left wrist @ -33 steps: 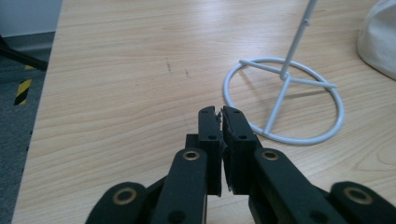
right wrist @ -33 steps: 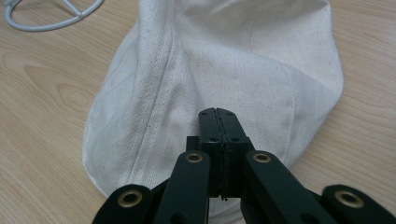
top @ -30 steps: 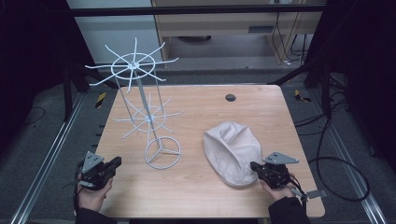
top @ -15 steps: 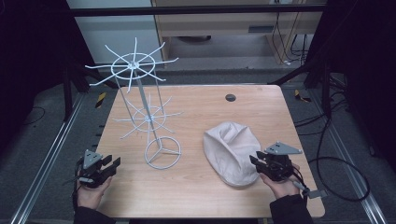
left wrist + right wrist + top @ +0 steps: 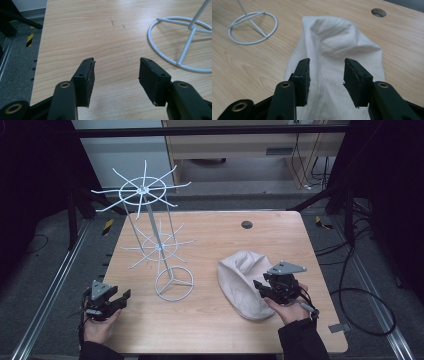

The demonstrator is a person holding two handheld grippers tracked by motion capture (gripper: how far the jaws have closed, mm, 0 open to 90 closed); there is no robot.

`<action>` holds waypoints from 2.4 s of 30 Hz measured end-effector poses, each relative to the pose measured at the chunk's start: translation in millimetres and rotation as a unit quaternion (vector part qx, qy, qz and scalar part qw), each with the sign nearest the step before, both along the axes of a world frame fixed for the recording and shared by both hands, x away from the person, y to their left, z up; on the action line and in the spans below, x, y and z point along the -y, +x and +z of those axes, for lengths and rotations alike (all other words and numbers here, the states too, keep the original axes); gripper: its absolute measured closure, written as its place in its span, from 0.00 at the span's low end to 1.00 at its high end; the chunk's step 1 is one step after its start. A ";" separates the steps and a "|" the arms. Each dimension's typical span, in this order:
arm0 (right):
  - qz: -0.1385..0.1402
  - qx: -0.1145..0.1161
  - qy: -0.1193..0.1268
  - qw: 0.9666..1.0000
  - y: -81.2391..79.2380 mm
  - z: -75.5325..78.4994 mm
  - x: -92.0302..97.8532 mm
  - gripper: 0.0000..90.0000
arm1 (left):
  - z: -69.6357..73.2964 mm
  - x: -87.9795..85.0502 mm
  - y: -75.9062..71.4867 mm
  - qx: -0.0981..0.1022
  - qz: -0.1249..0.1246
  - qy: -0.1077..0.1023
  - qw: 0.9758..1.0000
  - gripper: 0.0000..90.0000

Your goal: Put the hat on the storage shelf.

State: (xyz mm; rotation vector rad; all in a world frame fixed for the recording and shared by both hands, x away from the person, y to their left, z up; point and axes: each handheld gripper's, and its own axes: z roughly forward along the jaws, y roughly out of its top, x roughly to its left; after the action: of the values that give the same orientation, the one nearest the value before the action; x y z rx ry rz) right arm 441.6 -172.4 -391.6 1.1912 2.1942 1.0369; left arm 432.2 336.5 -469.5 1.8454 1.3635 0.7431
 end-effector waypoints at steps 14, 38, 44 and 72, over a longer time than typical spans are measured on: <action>0.014 -0.031 -0.034 0.999 33.1 -3.0 -37.9 0.58 | 0.2 1.3 -1.1 0.006 -0.004 0.009 1.000 0.49; -0.003 -0.118 -0.113 0.987 59.5 -33.9 -56.5 0.82 | -0.4 1.5 -0.6 -0.004 -0.007 0.007 1.000 0.50; -0.003 -0.128 -0.129 0.983 61.7 -35.7 -60.0 0.94 | -0.5 1.2 -0.4 -0.005 -0.007 0.007 1.000 0.50; 0.016 0.011 0.006 1.000 27.1 10.1 -14.2 0.98 | -1.7 1.5 0.3 -0.010 -0.006 0.006 1.000 0.50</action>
State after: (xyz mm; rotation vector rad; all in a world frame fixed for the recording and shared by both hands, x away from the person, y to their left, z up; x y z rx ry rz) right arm 468.7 -158.2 -381.5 1.1464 2.2003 1.0723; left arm 432.5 335.0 -471.2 1.8725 1.3636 0.7294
